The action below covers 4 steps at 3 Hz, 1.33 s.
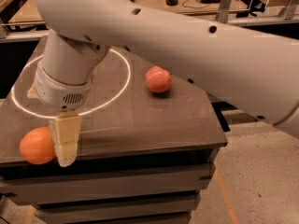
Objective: Pick orange
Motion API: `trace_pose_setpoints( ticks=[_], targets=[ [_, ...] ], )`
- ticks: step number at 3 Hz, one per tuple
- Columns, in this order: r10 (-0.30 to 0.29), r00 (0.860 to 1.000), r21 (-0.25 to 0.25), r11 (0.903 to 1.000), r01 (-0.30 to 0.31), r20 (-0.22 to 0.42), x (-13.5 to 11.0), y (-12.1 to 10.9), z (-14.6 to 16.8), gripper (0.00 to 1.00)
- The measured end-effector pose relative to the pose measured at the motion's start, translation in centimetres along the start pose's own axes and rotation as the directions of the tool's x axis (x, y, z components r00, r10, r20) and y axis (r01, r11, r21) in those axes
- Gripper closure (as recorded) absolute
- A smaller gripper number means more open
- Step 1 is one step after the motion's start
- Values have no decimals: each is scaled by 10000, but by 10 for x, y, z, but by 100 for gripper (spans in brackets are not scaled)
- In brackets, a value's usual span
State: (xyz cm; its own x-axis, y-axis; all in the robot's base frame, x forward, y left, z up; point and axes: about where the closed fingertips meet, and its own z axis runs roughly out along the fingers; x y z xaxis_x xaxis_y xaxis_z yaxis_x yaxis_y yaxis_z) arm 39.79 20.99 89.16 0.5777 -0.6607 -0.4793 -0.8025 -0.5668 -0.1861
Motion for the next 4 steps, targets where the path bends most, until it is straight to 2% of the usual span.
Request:
trace_pose_setpoints(
  ticks=[1, 2, 4],
  targets=[
    [61, 9998, -283, 9996, -67, -205, 7, -4, 19, 0],
    [74, 9998, -682, 9976, -87, -198, 8, -1, 33, 15],
    [109, 9986, -1514, 9885, -30, 517, -4, 13, 37, 56]
  ],
)
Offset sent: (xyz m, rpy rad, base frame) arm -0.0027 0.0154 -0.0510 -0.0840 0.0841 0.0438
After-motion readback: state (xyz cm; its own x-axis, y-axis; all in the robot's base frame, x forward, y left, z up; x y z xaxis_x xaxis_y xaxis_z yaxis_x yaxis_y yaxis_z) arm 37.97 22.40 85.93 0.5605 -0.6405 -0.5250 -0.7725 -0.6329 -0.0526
